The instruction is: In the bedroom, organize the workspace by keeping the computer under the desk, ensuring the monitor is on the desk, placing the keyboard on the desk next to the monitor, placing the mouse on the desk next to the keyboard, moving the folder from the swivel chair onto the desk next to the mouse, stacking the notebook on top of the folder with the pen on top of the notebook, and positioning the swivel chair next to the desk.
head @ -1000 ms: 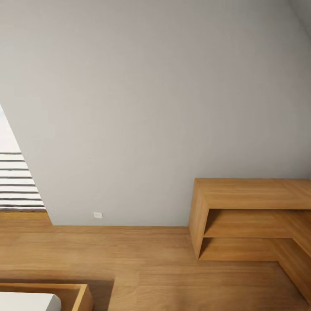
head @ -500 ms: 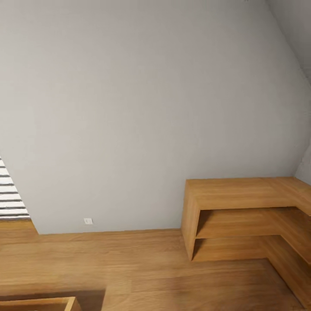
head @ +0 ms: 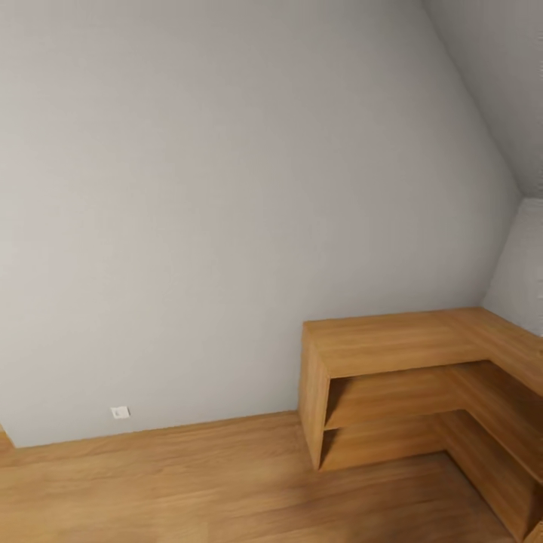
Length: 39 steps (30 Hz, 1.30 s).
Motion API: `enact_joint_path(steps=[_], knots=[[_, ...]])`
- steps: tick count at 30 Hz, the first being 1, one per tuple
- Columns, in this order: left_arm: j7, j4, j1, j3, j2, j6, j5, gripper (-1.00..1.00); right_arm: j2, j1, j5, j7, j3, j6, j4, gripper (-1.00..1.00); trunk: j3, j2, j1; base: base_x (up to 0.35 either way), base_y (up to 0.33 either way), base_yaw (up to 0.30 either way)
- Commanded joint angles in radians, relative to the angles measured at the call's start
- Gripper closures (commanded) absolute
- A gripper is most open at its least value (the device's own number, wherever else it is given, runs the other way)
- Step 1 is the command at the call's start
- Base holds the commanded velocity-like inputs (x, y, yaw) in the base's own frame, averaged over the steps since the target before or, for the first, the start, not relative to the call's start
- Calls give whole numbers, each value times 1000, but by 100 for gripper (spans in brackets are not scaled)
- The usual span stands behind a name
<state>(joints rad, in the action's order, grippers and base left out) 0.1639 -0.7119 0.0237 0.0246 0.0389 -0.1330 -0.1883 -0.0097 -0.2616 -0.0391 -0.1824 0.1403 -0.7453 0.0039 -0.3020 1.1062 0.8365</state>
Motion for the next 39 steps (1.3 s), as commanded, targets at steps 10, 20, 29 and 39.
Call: enact_joint_path(steps=[10, 20, 29, 39], knots=[[0, 67, 0, 0, 1, -4, -7, -100, 1, -1, -5, -5, 8, 4, 8, -100, 9, 1, 1, 58, 0, -207], [-1, 238, 0, 2, -2, -60, -7, -100, 1, 62, -8, -4, 7, -1, 20, -100, 19, 1, 1, 2, 0, -210], [-3, 312, 0, 1, 1, -175, -7, -100, 4, 74, -14, -5, 7, -2, 21, -100, 28, 1, 1, 0, 0, -211], [-3, 318, 0, 1, 1, -186, -7, -100, 13, 74, -31, -6, 1, 5, 21, -100, 32, 1, 1, 0, 0, -232]])
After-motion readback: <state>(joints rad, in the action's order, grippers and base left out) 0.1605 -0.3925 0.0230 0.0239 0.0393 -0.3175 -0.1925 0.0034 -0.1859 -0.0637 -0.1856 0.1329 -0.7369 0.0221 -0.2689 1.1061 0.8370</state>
